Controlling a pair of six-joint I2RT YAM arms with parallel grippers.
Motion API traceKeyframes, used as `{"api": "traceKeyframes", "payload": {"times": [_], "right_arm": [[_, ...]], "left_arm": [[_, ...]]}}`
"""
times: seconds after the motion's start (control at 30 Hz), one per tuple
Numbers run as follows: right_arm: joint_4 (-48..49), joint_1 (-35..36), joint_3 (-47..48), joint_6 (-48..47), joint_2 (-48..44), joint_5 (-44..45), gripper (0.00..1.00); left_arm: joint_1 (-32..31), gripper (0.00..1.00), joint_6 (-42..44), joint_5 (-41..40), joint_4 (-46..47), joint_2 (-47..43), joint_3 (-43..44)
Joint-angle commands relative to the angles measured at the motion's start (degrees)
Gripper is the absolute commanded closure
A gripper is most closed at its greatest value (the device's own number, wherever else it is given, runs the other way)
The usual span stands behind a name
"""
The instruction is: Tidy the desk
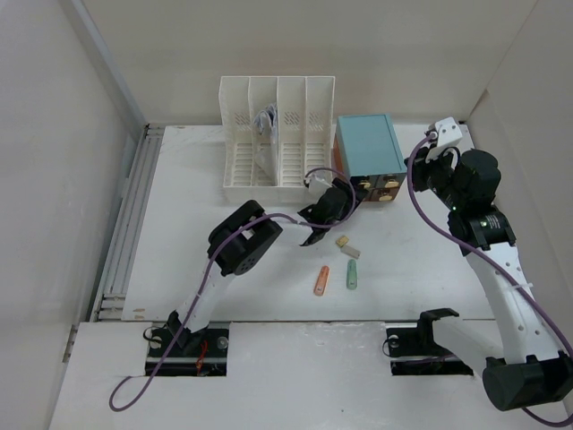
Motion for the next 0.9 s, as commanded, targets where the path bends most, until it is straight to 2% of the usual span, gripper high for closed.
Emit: {"api": "traceKeyframes", "payload": {"times": [0.0, 0.13, 0.43, 0.63, 0.87], "right_arm": [[3.2, -0.3, 0.2, 0.3, -1.1, -0.6, 0.93], [3.2, -0.3, 0.2, 0.3, -1.1, -0.6, 0.93], [3.2, -0.3, 0.2, 0.3, -1.1, -0.6, 0.92], [3.2, -0.3, 0.2, -0.2, -1.1, -0.6, 0.92], [3.2, -0.3, 0.2, -0.2, -1.1, -0.6, 0.92]], "left_arm": [[0.9, 0.53, -6.2, -4.4, -4.0, -1.2, -3.7], [0.9, 0.53, -4.5, -4.4, -4.0, -1.8, -4.2], [2.1, 0.42, 7.7, -2.3, -0.7, -1.8, -1.4], [2.1, 0.41, 14.3, -5.0, -0.7, -3.4, -1.4], [2.1, 0.44, 14.4, -8.2, -2.6, -3.4, -2.6]]}}
